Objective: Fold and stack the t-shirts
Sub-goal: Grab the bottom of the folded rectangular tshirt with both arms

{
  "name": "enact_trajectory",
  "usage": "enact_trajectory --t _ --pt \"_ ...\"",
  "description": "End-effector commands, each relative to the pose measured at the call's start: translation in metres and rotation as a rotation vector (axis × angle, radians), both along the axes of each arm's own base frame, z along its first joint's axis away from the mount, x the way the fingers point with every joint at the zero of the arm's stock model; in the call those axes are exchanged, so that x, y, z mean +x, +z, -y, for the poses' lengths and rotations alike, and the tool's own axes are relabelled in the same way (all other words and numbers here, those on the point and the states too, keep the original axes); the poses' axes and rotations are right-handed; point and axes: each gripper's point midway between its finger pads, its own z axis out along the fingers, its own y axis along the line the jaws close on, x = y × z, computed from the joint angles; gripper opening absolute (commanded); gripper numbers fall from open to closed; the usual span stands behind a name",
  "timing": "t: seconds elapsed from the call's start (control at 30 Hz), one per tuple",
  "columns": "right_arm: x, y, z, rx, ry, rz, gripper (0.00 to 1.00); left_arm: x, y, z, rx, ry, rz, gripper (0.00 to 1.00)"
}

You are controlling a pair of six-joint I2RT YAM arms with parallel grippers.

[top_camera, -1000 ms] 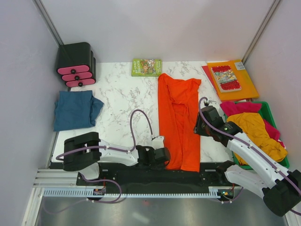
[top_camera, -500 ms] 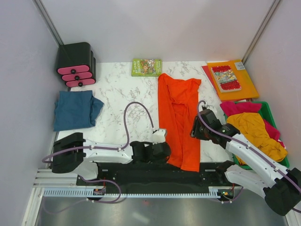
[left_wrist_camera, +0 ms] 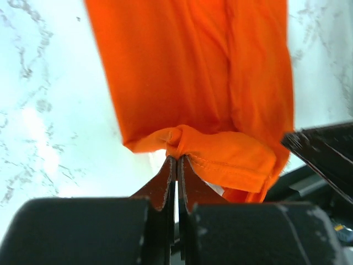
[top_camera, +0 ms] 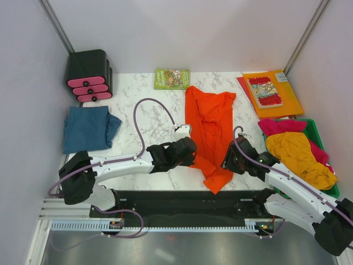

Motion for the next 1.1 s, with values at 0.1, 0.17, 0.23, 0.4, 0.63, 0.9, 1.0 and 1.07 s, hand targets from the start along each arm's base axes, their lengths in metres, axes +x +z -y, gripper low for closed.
enact_trajectory --t 0.1,0.17,0.23,0.4,0.63,0.9,1.0,1.07 --pt "-0.021 0.002 -0.010 0.059 -0.034 -0.036 0.48 0.021 -0.009 0.008 0.038 -0.041 0.025 0.02" --pt "-0.023 0.005 -0.014 0.058 -0.016 -0.024 0.48 0.023 -0.018 0.012 0.043 -0.045 0.013 0.02" --pt "-0.024 0.013 -0.017 0.060 -0.001 -0.011 0.48 0.021 -0.024 0.016 0.043 -0.056 -0.001 0.02" --pt "-0.043 0.025 -0.012 0.005 0.032 -0.068 0.49 0.019 -0.042 0.018 0.068 -0.063 -0.030 0.02" --pt "-0.062 0.017 0.010 -0.121 0.015 -0.153 0.48 0.027 -0.044 0.023 0.082 -0.062 -0.016 0.02" --pt "0.005 0.050 -0.007 -0.092 -0.098 0.131 0.49 0.023 -0.035 0.026 0.056 -0.109 -0.047 0.02" --pt "0.030 0.064 -0.023 -0.147 -0.069 0.170 0.49 0.009 -0.028 0.024 0.054 -0.145 -0.041 0.21" --pt "0.047 0.078 -0.032 -0.168 -0.045 0.216 0.49 0.003 -0.011 0.021 0.030 -0.159 -0.007 0.44"
